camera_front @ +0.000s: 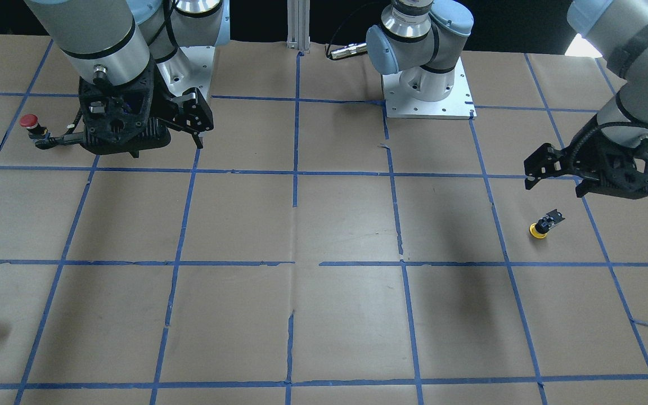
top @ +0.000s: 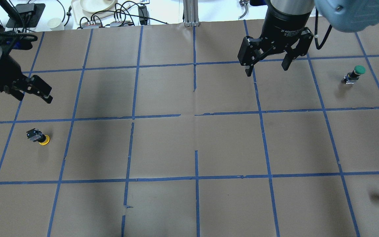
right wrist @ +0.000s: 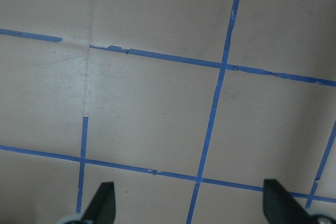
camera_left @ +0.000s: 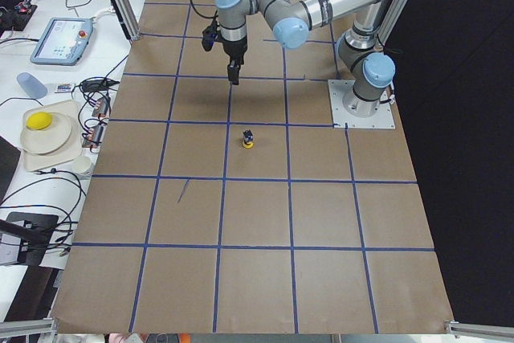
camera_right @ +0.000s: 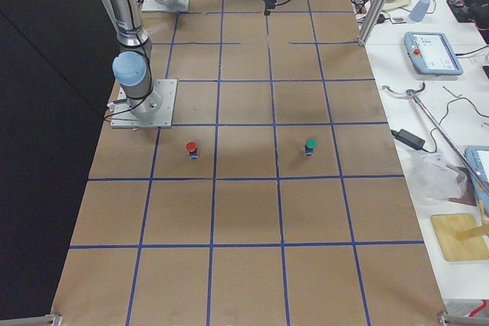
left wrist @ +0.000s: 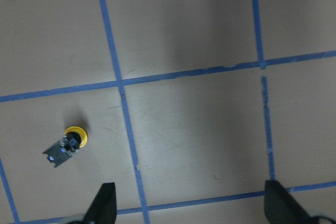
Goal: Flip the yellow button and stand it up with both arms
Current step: 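Move the left gripper down over the yellow-capped button lying on its side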
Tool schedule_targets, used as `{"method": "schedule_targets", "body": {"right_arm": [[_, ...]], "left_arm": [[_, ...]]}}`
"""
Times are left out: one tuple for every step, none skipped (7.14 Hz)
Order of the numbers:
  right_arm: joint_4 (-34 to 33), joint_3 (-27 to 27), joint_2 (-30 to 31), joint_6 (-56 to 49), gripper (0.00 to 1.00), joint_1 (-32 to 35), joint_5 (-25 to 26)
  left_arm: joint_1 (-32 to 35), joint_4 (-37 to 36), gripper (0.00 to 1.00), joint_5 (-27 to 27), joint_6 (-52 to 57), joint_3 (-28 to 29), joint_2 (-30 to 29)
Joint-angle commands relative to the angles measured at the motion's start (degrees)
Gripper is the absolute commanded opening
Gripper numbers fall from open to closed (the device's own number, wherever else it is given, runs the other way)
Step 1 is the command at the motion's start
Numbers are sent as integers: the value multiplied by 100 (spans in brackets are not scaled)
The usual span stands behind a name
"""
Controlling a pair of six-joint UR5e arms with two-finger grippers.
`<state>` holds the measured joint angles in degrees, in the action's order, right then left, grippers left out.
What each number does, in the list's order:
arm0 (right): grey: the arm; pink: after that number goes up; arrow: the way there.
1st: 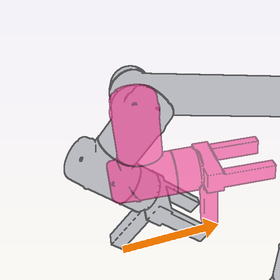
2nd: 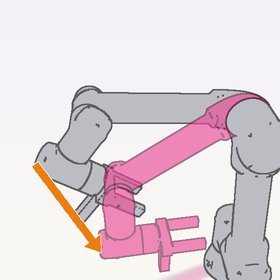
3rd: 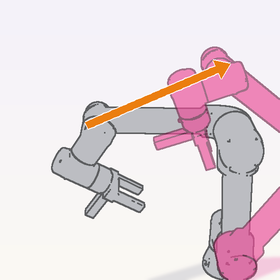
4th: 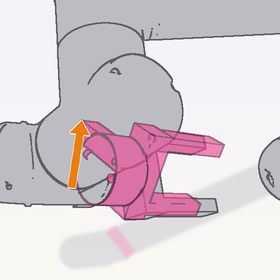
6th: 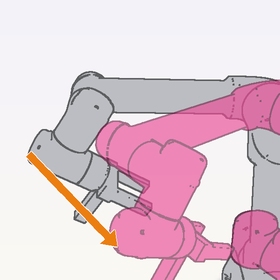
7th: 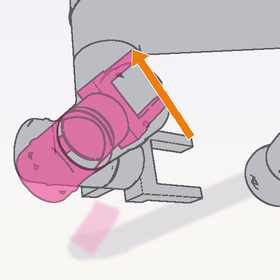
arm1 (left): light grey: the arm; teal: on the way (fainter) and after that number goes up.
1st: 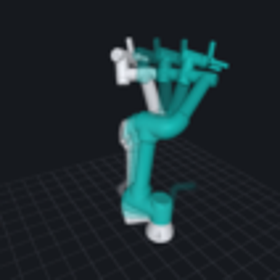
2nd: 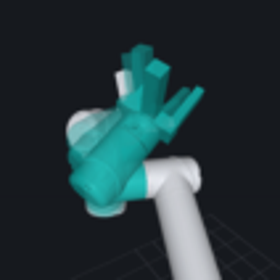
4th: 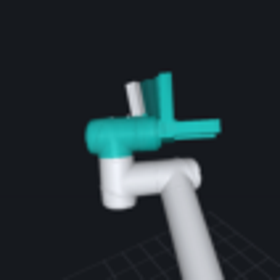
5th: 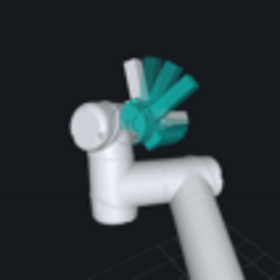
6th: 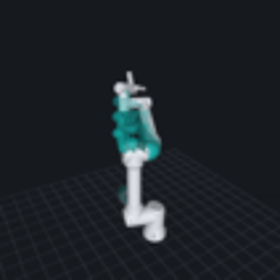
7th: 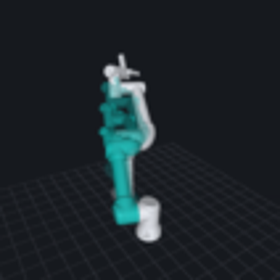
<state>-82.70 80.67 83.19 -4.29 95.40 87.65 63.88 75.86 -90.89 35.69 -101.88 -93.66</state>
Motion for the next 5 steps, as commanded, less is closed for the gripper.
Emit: {"method": "schedule_targets", "body": {"right_arm": [[-201, -7, 31, 7, 100, -38, -11], [-203, -7, 31, 7, 100, -126, -11], [-194, -7, 48, 7, 100, -161, -11], [-211, -7, 57, 7, 100, -162, -11], [-255, -7, 49, 7, 100, -153, -11]], "left_arm": [[-795, -1244, 100, 27, 1068, -656, -388], [-1033, -1545, 100, 54, 1194, -780, -573], [-1096, -1557, 100, 54, 1195, -807, -697], [-1123, -1679, 100, 54, 1213, -842, -854], [-1123, -1924, 100, 63, 1204, -860, -1047]]}}
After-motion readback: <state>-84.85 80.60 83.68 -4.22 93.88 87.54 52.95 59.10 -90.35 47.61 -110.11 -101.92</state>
